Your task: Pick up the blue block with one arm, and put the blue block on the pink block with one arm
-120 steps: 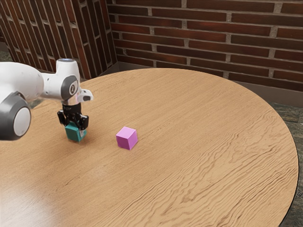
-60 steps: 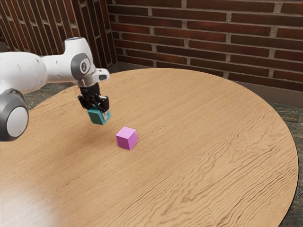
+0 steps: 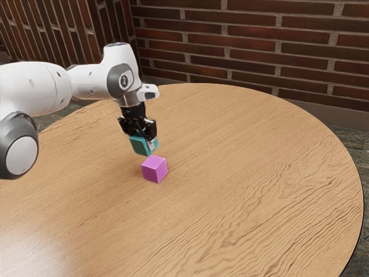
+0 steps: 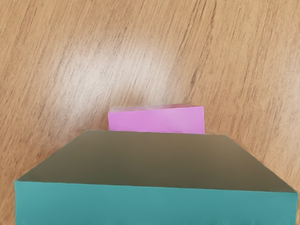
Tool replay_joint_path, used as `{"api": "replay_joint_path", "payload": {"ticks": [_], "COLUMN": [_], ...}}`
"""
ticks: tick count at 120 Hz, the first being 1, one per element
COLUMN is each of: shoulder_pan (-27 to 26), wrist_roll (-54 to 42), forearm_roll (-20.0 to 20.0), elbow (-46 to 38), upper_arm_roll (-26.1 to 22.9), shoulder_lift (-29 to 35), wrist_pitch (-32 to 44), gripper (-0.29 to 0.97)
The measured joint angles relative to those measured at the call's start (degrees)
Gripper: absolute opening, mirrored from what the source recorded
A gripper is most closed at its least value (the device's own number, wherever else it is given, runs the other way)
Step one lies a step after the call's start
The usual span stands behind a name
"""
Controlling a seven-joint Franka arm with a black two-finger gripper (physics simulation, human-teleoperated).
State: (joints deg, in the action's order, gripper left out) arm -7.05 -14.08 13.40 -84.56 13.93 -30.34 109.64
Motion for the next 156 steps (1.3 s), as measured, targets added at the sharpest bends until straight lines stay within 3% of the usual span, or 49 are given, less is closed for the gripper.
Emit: {"api": "replay_joint_path", "payload": {"ticks": [40,69,98,114,134,156], "shoulder_pan": [-0.24,-1.10,-2.02,-6.90,-10.80,-12.12], "wrist_roll": [1.75,2.48,2.96,3.08,3.37,4.53], "forearm_roll": [-0.22,-0.15,-1.13,-5.00,-13.38,-19.67], "elbow": [0.31,1.48,3.53,3.66,3.57,3.59], "upper_arm_roll": [-0.06,-0.13,0.18,2.94,3.87,3.97], "shoulder_lift": [-2.87,-3.24,-2.20,1.03,11.64,19.23], "wrist_pitch": [0.33,0.50,0.35,-1.85,-8.64,-15.17], "gripper": [0.37,0.56,0.64,0.66,0.67,0.68]}}
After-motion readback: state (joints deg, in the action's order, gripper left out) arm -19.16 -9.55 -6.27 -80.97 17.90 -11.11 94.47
